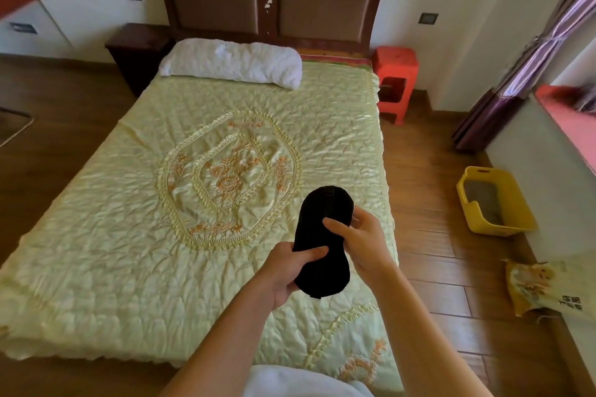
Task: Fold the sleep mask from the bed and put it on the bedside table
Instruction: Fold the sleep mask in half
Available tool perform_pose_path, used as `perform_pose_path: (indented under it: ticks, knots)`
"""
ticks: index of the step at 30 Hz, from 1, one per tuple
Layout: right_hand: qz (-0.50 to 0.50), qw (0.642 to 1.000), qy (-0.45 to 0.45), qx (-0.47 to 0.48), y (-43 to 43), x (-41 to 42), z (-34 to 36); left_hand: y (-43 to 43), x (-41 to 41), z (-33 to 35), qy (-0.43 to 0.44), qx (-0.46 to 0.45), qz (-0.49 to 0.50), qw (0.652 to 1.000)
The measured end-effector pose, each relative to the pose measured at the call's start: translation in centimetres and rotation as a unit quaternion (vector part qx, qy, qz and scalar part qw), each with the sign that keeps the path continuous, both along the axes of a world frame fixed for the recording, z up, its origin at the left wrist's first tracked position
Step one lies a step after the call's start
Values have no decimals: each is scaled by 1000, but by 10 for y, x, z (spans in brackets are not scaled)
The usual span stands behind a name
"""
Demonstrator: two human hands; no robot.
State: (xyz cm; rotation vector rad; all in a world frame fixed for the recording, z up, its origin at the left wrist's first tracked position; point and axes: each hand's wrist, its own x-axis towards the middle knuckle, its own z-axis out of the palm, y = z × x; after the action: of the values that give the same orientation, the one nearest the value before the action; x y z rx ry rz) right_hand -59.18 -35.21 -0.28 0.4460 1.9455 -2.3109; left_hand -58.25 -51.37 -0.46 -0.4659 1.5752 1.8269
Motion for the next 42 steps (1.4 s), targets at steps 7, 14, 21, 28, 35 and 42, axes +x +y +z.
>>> perform_pose_path:
  ticks: [7, 14, 21, 28, 35, 42]
  knots:
    - [63, 977, 121, 164, 5, 12, 10, 6, -4, 0, -22, 24, 14, 999]
    - [119, 925, 184, 310, 7, 28, 2, 4, -12, -4, -36, 30, 10, 999]
    - [113, 883, 252, 380, 5, 25, 0, -15, -16, 0, -81, 178, 33, 980]
    - [213, 866, 237, 385, 0, 22, 8, -27, -15, 2, -51, 204, 20, 977]
    - [54, 977, 158, 133, 0, 28, 12, -33, -14, 4, -11, 179, 53, 982]
    - [9, 998, -20, 62, -11, 33, -2, -34, -13, 0, 21, 120, 68, 990]
